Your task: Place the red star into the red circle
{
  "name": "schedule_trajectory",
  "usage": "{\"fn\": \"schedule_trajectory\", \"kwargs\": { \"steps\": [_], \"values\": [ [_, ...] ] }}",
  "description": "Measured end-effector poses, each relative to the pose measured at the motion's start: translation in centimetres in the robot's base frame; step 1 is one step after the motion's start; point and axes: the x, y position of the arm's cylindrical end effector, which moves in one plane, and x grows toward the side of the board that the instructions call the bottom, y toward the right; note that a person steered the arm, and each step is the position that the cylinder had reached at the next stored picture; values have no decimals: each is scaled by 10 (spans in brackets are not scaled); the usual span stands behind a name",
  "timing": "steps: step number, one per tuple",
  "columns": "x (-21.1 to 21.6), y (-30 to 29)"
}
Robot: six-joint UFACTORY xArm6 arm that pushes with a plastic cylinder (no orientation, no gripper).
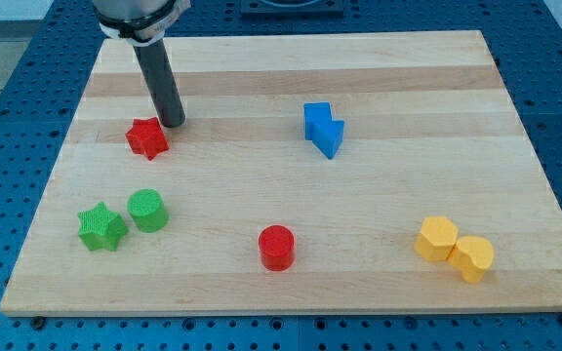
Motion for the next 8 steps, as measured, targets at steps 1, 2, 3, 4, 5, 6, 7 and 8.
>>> {"fn": "schedule_trajectory", "kwargs": {
  "steps": [1,2,3,4,5,6,7,8],
  "values": [
    [-3,-34],
    [10,-72],
    [49,-22],
    [58,21],
    [89,29],
    [85,39],
    [57,32],
    [67,46]
  ]
}}
